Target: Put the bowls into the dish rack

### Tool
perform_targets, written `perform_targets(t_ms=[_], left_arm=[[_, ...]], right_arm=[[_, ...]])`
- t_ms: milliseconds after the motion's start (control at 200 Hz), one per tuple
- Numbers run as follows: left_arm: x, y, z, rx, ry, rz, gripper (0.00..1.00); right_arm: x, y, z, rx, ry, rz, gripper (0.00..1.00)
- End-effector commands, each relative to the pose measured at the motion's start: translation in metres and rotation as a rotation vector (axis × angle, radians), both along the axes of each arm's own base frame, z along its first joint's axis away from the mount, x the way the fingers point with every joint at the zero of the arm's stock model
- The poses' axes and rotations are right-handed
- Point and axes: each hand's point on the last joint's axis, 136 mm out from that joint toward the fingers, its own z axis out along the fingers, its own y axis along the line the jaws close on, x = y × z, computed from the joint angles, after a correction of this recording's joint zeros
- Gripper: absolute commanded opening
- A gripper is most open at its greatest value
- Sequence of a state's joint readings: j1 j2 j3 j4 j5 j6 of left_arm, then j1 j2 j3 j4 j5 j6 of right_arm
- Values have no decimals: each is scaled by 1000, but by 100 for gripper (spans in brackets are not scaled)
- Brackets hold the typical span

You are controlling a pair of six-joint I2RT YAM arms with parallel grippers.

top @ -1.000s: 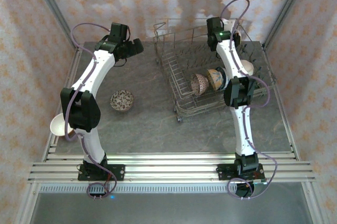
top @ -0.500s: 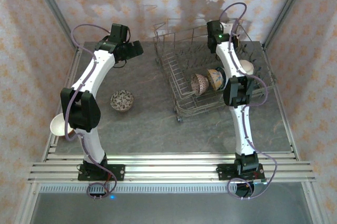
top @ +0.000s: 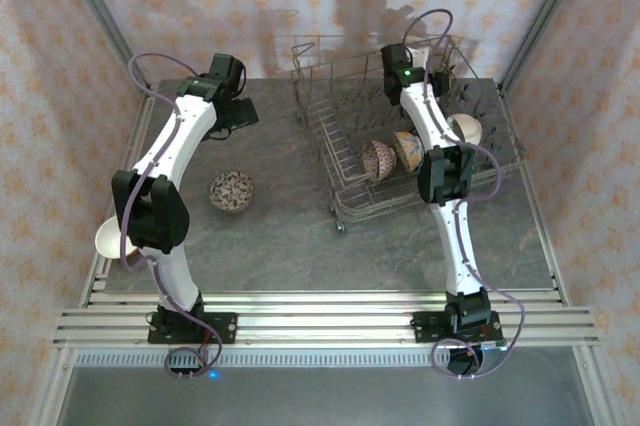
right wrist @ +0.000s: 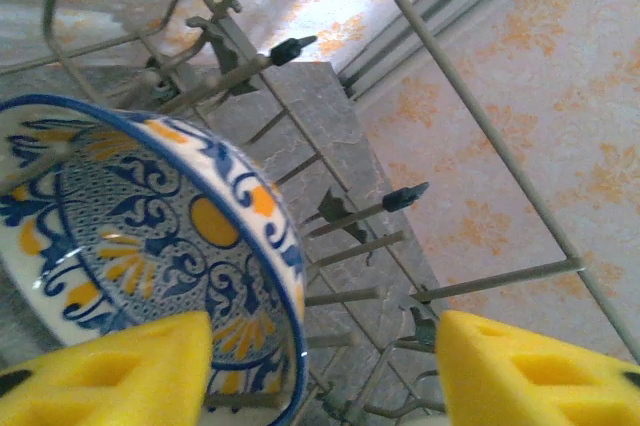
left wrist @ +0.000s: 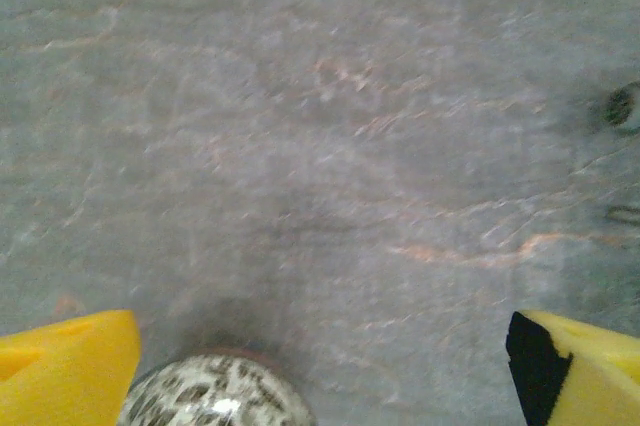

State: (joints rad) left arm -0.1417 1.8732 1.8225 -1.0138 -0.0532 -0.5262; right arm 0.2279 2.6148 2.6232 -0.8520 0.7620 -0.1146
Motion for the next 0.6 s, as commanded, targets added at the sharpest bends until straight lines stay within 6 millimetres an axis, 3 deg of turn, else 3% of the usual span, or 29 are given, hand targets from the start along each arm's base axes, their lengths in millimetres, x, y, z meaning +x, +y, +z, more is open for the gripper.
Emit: perform_targets(t_ms=[0, 200, 295, 445, 596], left_arm=[[-44, 17, 7, 42, 110, 74, 91], [-69, -13, -38, -130, 261, 97, 82], [-71, -25, -60, -167, 295, 96, 81], [-64, -42, -99, -178, 398, 63, 79], [-63, -42, -125, -142, 471, 38, 76]], right_arm=[[-12, 6, 60, 51, -87, 16, 66], [-37, 12, 110, 118, -128, 51, 70], [-54, 11, 128, 101, -133, 42, 71], [-77, 12, 137, 103, -106, 52, 71], [-98, 10, 138, 112, -78, 62, 71]])
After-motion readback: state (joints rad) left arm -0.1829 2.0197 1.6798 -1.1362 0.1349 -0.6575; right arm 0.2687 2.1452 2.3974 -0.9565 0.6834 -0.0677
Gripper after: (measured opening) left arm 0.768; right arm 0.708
